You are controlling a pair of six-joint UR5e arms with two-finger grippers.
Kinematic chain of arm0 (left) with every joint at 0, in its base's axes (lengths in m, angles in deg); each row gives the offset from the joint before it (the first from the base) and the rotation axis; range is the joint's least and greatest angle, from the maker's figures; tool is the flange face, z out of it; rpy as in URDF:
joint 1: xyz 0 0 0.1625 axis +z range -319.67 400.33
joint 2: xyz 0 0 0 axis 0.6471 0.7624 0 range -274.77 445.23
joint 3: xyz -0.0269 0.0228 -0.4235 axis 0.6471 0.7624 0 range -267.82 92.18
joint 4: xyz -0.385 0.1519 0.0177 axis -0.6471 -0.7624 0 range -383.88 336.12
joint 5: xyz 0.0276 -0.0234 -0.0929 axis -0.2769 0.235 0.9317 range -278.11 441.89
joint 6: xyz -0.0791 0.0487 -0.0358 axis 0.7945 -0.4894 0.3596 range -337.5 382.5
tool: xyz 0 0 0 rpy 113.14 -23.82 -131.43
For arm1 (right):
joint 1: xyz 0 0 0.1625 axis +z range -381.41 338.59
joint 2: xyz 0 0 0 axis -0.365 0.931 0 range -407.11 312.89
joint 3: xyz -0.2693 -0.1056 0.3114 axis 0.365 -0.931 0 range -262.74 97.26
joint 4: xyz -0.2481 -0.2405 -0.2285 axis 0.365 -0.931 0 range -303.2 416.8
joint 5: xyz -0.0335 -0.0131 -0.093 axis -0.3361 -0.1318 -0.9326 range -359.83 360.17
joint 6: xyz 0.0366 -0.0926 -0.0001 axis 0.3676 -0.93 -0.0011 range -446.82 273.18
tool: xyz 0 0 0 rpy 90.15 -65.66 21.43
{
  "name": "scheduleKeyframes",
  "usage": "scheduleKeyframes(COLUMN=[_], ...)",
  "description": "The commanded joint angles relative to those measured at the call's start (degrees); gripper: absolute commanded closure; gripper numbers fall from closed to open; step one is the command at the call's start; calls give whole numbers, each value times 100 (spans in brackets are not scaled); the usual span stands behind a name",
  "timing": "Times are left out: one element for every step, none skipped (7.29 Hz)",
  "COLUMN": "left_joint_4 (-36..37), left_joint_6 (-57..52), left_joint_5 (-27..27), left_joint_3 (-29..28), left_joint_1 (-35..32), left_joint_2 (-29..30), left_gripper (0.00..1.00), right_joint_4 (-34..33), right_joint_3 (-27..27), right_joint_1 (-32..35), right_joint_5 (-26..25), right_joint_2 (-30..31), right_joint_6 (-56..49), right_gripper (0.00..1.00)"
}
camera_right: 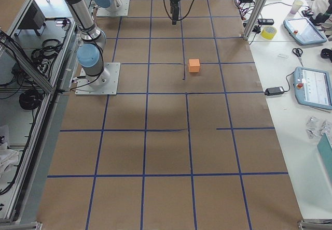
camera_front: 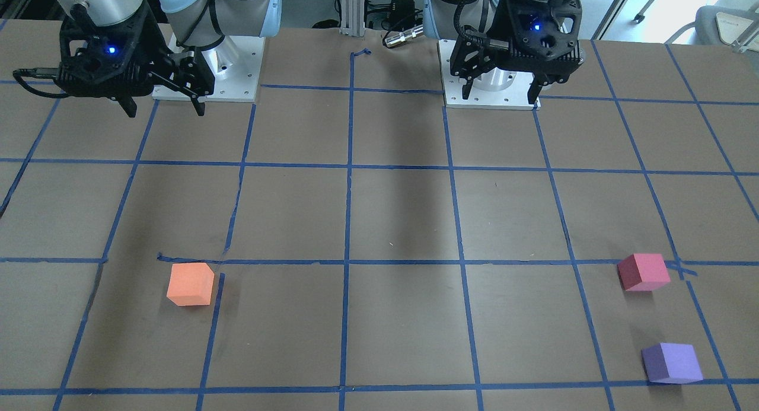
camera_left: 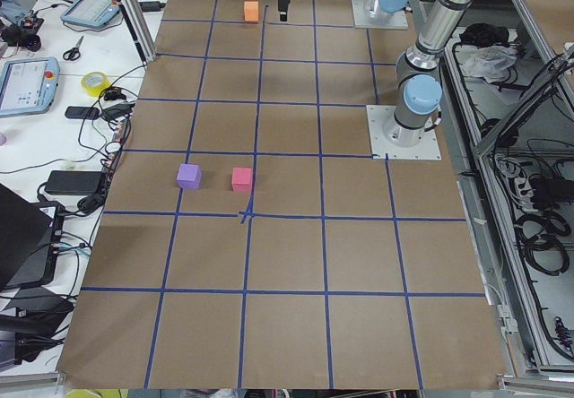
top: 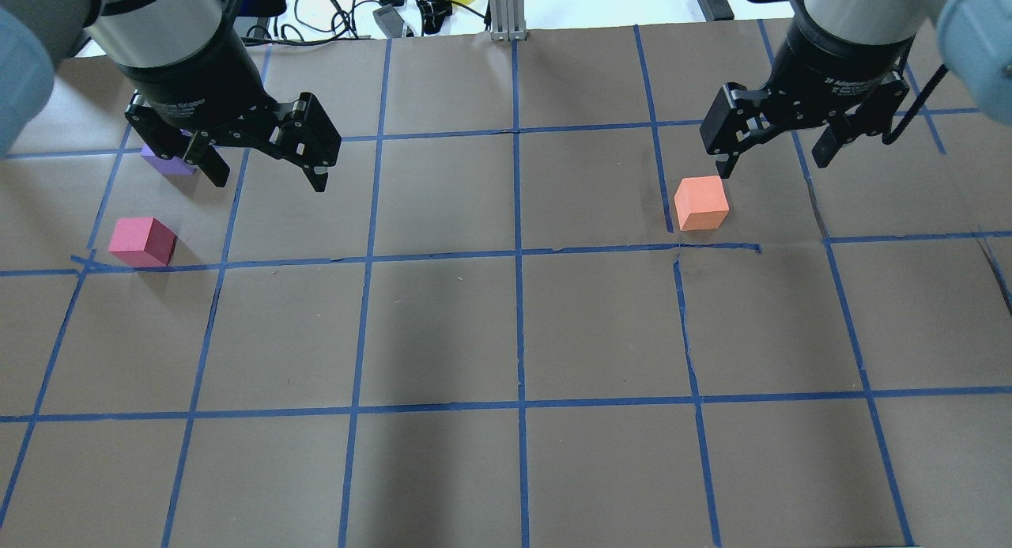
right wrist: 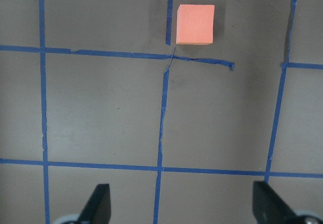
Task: Arrange blocks in a line
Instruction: 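Move the right gripper over the orange cube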
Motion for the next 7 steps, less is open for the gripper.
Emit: scheduleKeyframes(left_joint_4=[0,0,0,0,0,0,0], left_joint_6=[-1,-1,-1,-1,-1,-1,-1], left_joint_5=[0,0,0,-9,-9,-9,-9], left_joint_3=[0,0,0,0,0,0,0], left_joint_1=[-6,3,3,3,3,3,-6], left_joint_2=[0,0,0,0,-9,-9,-9], left_gripper=[0,0,0,0,0,0,0], right_joint_4=[-7,2,-94,-77,-103,-103,-121], right_joint_3=[17,18,18,18,18,18,26], right_joint_1=[14,14,14,23,23,32,14], right_joint_5=[-18,-18,-18,-18,-18,-18,-9], right_joint_2=[6,6,6,6,6,-20,-37], right_joint_6=[0,61,79,79,79,10,9], right_gripper=[0,0,0,0,0,0,0])
